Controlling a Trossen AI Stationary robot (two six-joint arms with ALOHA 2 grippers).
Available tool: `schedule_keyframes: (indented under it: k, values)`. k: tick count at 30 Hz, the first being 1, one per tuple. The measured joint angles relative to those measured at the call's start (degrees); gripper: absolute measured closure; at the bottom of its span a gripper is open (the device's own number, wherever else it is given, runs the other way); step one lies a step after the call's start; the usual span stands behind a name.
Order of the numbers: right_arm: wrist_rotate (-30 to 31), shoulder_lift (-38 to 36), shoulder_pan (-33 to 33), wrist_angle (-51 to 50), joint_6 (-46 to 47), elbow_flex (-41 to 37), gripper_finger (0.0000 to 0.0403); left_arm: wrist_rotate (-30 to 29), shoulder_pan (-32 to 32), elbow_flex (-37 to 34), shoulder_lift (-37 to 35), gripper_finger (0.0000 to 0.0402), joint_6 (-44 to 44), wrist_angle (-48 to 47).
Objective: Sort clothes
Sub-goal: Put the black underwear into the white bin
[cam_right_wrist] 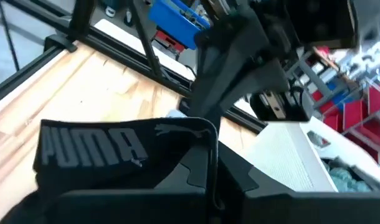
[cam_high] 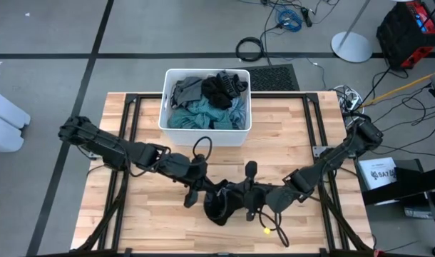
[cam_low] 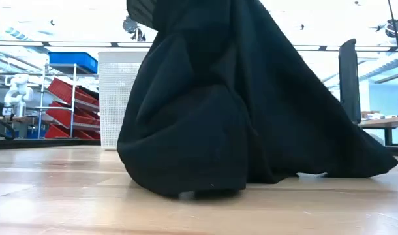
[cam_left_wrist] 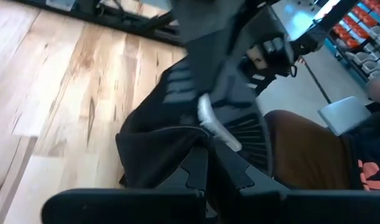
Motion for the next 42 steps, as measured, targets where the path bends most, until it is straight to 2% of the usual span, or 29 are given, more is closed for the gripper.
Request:
schedule_keyframes:
  k: [7,13,19,22,27,35,42]
  values:
    - [-1.3,0.0,-2.4,-0.9,2.6,0.0,0.0368,0.0,0.0,0.0,0.0,0.0392,0.8,1.7]
    - [-1.4,0.1,-3.7,-1.0,2.9,0.0,0.0310,0.0,-0.4,0.0,0.0,0.0392,1.2,1.7]
    - [-8.2,2.8,-5.9,1.0,3.2,0.0,0.0251,0.0,0.0,0.0,0.0,0.0392,1.3,1.5]
    - [-8.7,4.2,-6.5,1.3,2.3,0.0,0.0233,-0.1,0.2,0.0,0.0,0.0392,1.2,1.5]
    - [-9.3,5.2,-6.5,4.9,-0.3,0.0,0.0219,-0.1,0.1,0.0,0.0,0.0392,0.9,-0.4]
    - [-19.4,5.2,-8.8,7.0,3.2,0.0,0.0218,-0.1,0.2,0.0,0.0,0.0392,1.2,-0.6]
    - [-20.9,5.2,-10.1,7.7,4.3,0.0,0.0218,-0.1,0.2,0.0,0.0,0.0392,3.9,0.1]
